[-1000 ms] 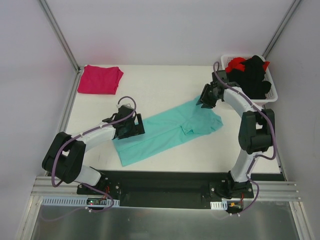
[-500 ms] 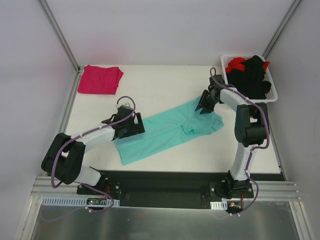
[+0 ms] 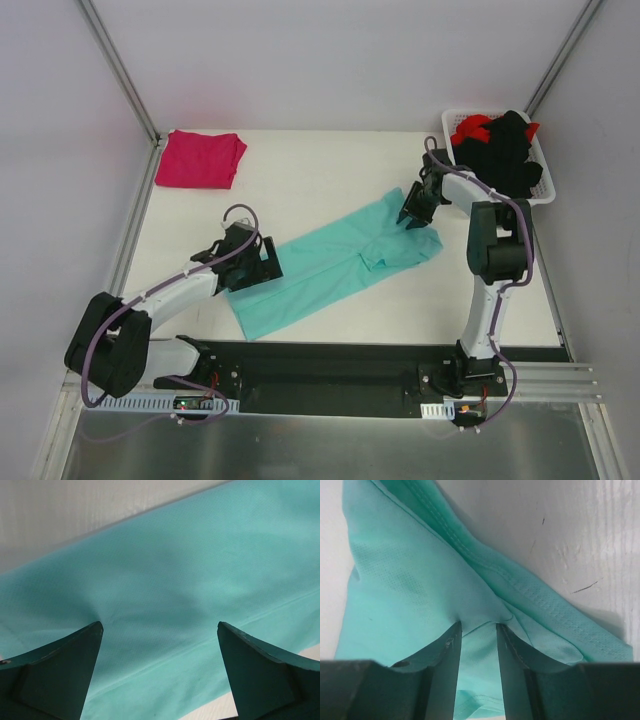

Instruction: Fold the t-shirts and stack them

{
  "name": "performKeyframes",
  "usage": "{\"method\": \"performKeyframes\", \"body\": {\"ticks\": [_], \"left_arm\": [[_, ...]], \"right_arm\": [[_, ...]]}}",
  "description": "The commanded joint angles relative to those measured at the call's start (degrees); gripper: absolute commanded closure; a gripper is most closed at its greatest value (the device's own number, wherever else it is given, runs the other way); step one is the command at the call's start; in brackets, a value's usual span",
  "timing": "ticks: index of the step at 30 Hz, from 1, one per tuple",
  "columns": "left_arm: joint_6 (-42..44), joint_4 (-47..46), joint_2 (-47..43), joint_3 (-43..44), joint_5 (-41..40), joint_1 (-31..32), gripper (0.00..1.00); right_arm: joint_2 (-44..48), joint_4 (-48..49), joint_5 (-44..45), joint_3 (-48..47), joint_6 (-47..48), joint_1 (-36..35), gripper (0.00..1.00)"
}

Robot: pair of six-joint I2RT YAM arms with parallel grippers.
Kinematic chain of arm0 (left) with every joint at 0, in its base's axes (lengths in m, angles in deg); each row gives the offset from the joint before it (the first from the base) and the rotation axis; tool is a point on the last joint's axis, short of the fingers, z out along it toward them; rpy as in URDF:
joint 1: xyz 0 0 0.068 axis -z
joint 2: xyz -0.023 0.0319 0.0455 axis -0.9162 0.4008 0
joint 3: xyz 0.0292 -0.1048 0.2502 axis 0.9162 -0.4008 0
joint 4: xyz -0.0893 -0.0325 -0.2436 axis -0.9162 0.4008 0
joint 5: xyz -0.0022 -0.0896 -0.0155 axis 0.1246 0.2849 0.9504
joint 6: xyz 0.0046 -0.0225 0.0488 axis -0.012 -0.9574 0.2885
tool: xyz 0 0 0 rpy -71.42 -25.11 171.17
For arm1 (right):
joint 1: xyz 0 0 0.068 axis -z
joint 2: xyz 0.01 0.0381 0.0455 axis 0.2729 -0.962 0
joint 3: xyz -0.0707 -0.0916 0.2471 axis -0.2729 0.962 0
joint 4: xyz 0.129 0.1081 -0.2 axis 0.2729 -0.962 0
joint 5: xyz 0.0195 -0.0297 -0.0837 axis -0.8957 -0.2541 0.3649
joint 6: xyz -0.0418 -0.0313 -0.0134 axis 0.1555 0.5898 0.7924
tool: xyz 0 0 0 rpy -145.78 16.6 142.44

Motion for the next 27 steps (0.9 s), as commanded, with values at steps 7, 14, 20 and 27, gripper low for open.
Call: {"method": "performKeyframes", "body": {"ticks": [7,14,20,27], "left_arm": [[-4.7,8.2,-7.6,-0.2,-1.3,4.8,0.01],[-7.6,11.4,-5.9,1.4,-5.9,12.2,0.01],[-9.0,11.5,-4.0,2.7,-6.4,15.0,0.01],[-11.0,11.6,-0.5,5.0,-7.4,19.4,0.01]], "right_arm": [[-5.0,-3.9,-2.5,-10.0,0.0,0.3,0.62],[-7.9,-6.7,-3.3,-16.4,0.5,0.2,0.63],[-8.9,-6.7,-3.6,-18.2,0.8,0.3,0.63],[-10.1,-7.4,-4.0,-19.9,1.1,0.1,0.63]]}}
